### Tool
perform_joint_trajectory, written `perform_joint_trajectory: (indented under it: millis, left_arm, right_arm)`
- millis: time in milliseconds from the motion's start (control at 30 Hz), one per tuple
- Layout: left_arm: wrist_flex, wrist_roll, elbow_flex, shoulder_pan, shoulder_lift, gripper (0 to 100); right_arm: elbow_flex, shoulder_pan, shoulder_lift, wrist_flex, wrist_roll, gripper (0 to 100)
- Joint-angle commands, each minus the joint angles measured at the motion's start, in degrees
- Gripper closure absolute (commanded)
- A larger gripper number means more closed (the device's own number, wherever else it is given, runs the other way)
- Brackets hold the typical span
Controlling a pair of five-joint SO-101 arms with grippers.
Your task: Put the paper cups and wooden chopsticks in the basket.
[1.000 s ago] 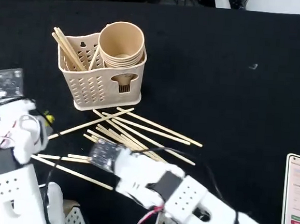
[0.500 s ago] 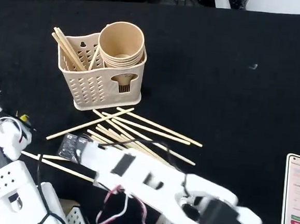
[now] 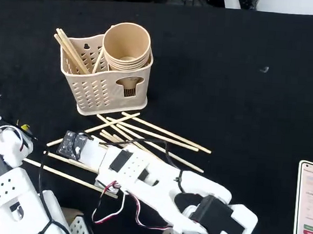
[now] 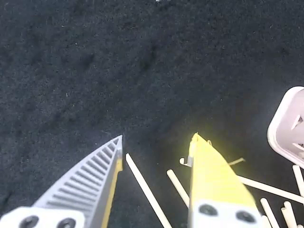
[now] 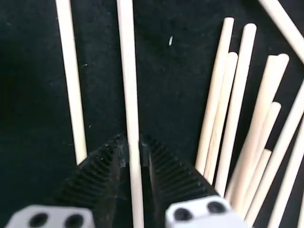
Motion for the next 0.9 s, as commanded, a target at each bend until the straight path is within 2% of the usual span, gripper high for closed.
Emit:
perform_joint_trajectory:
  millis: [0,133,300,467,567,667,733,867]
  left_arm:
    - [-1.14,0.62,0.75,-0.48,-0.26,77]
    - [-2.37,0.7,1.54,-0.57,0.0,77]
    - [-2.37,0.7,1.54,-0.57,-0.18,77]
    - [-2.64,0.7,1.63,-0.57,0.09,77]
    - [-2.64,0.79,1.63,-0.57,0.09,77]
    - [-2.73,0.79,2.24,-0.48,-0.09,77]
    - [-4.04,0.79,3.47,-0.48,-0.35,77]
    - [-10.64,0.79,7.78,-0.13,-0.44,77]
  right_arm:
    - [-2.24,0.26,-0.04,0.88,-0.18,98.8]
    - [-4.26,3.87,-5.32,8.18,3.16,98.8]
    - [-8.66,12.13,-21.41,19.25,4.22,98.8]
    - [-11.47,12.31,-35.56,27.25,4.22,98.8]
    - [-16.57,14.15,-41.98,28.04,4.13,98.8]
    - [-20.0,15.38,-45.14,19.87,3.69,98.8]
    - [-20.53,15.3,-45.49,10.81,3.08,98.8]
    - [-20.26,15.12,-45.23,-11.6,-5.54,98.7]
